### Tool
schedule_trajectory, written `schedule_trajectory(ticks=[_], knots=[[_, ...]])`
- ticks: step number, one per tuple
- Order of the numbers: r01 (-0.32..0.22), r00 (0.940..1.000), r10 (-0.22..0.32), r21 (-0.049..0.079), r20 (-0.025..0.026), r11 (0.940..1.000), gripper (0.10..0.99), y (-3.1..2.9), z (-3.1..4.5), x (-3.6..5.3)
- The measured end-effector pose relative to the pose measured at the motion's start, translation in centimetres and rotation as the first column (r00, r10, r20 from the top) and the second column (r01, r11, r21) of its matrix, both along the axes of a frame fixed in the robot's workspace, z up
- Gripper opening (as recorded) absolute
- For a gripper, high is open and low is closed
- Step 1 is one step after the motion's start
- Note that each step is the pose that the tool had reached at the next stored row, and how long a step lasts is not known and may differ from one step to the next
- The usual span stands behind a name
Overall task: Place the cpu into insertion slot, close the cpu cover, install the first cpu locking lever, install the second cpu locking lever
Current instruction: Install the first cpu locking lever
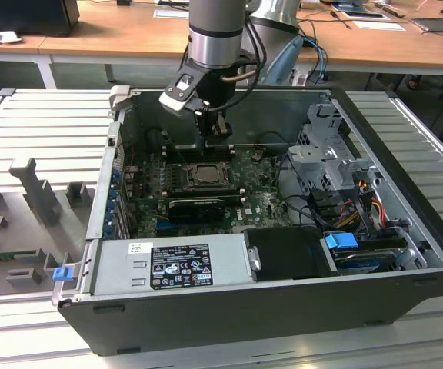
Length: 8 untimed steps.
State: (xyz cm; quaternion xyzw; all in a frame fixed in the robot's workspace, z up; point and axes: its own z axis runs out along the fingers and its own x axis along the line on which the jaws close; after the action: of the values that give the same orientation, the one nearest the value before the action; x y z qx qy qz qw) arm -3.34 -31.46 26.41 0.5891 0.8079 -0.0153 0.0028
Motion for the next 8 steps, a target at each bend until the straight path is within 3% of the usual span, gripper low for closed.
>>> schedule_trajectory(ticks=[4,8], knots=[[-0.079,0.9969,0.079,0.000,0.0000,0.9969,0.106,0.00,0.00,0.00],[-0.199,0.9801,0.199,0.000,0.0000,0.9801,0.106,0.00,0.00,0.00]])
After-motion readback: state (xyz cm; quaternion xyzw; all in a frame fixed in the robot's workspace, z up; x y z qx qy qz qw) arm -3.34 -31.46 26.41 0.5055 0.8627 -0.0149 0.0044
